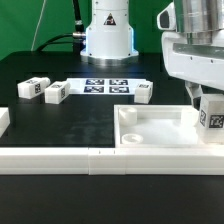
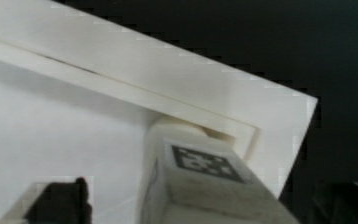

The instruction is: Assemble one leg

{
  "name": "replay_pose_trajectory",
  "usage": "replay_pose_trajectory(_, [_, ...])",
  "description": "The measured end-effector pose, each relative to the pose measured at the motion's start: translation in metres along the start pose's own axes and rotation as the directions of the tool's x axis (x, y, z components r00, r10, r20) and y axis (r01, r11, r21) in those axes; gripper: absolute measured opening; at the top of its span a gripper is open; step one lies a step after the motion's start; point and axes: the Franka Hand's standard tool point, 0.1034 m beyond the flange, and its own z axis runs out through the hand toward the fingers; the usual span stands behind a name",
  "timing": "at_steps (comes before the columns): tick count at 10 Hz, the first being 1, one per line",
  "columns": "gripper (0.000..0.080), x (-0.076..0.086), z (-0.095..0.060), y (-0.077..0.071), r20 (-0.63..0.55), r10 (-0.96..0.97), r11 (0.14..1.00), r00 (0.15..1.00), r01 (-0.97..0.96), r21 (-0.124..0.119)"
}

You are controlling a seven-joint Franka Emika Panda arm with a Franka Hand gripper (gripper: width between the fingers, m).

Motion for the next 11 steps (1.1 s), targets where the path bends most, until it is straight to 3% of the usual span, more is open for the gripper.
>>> replay_pose_trajectory(2, [0.0647,-0.0028,-0.0009,-0.0040,-0.010,-0.253,0.967,0.967,0.253,-0.008])
replay_pose_trajectory(4, [0.0649,-0.0052,-0.0009,-0.0072,-0.017,-0.475,0.880,0.880,0.474,-0.039])
replay_pose_trajectory(5, [0.0649,-0.0060,-0.0016,-0.0092,-0.022,-0.604,0.796,0.797,0.602,-0.061])
replay_pose_trajectory(7, [0.0649,-0.0069,-0.0020,-0.0107,-0.013,-0.725,0.688,0.689,0.722,-0.079])
replay_pose_trajectory(9, [0.0649,-0.0026,-0.0010,-0.0087,-0.001,-0.848,0.528,0.530,0.845,-0.081])
replay_pose_trajectory(11, [0.0619,-0.0011,-0.0009,-0.0086,-0.005,-0.861,0.507,0.508,0.858,-0.081])
